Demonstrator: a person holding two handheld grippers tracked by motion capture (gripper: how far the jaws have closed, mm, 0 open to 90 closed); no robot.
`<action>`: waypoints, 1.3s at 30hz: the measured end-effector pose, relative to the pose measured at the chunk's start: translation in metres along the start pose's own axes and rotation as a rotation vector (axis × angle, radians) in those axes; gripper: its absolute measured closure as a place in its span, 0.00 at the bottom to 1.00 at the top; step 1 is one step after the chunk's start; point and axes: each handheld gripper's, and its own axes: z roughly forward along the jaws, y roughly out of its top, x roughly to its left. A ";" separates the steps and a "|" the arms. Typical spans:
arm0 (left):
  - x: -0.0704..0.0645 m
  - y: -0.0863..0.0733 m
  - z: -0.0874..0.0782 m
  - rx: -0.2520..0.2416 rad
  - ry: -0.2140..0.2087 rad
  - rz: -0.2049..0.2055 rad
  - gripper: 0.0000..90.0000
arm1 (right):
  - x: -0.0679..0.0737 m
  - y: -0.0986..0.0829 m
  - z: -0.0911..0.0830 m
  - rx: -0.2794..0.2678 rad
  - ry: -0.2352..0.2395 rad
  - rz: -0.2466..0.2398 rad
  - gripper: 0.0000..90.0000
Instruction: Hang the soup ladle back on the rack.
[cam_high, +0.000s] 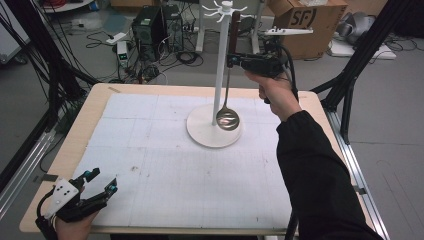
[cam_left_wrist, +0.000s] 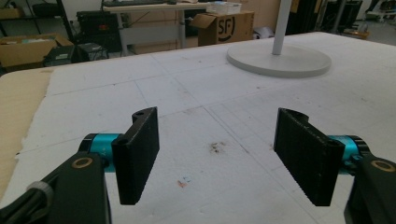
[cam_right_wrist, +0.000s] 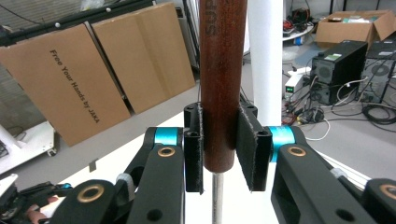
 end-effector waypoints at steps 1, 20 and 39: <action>0.000 0.000 0.000 -0.001 0.000 -0.001 0.35 | 0.000 0.000 0.000 0.001 -0.003 0.000 0.82; 0.001 0.001 -0.002 -0.010 0.001 -0.001 0.35 | 0.004 -0.008 -0.001 -0.030 -0.062 0.003 0.61; -0.006 0.005 0.011 -0.013 -0.039 0.016 0.35 | 0.024 -0.054 -0.040 0.002 -0.116 -0.032 0.29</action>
